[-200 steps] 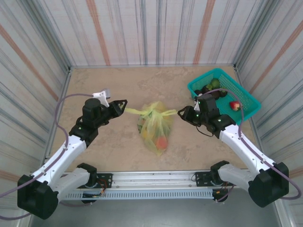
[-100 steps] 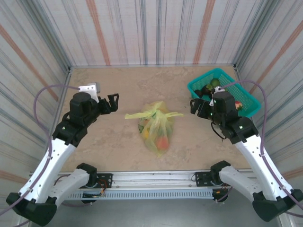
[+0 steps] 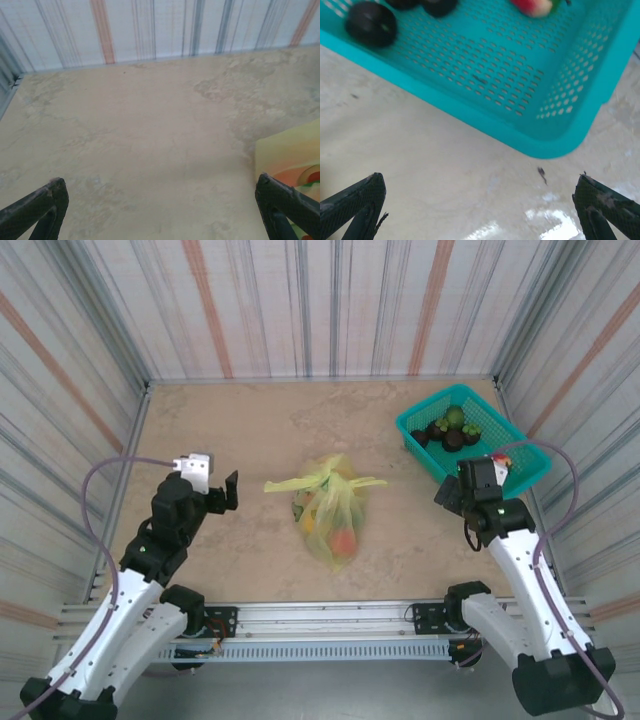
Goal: Place the fake fruits into the plastic bag and tie a complex knot
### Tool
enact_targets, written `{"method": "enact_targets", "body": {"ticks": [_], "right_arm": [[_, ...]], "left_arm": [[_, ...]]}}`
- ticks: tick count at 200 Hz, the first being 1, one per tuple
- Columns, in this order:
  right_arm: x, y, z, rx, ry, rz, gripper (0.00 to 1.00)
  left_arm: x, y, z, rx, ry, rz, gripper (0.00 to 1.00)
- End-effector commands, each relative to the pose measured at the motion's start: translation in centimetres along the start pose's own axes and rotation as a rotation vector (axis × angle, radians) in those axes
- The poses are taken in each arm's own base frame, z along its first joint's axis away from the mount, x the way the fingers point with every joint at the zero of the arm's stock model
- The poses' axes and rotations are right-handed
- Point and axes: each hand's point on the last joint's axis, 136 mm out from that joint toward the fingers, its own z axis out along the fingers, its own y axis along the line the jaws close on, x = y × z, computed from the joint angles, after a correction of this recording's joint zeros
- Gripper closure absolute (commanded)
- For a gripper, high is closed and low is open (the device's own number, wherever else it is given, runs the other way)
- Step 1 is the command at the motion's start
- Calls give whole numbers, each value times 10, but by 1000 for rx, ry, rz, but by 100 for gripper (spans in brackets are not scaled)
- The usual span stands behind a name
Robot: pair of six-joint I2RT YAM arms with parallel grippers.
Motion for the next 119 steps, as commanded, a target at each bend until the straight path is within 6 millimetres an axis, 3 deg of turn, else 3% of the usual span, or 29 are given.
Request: {"method": "enact_targets", "body": {"ticks": [1, 29, 60, 92, 119], "right_arm": [[23, -18, 6, 65, 73, -19, 1], [27, 1, 19, -81, 102, -45, 3], [41, -10, 50, 22, 256, -19, 1], [11, -8, 74, 25, 154, -77, 1], [-13, 11, 113, -48, 71, -188, 1]], "left_arm": [[4, 17, -5, -65, -13, 51, 1], [25, 20, -1, -57, 73, 41, 1], [35, 21, 11, -64, 137, 23, 1], [53, 20, 29, -59, 189, 18, 1], [62, 25, 48, -58, 173, -33, 1]]}}
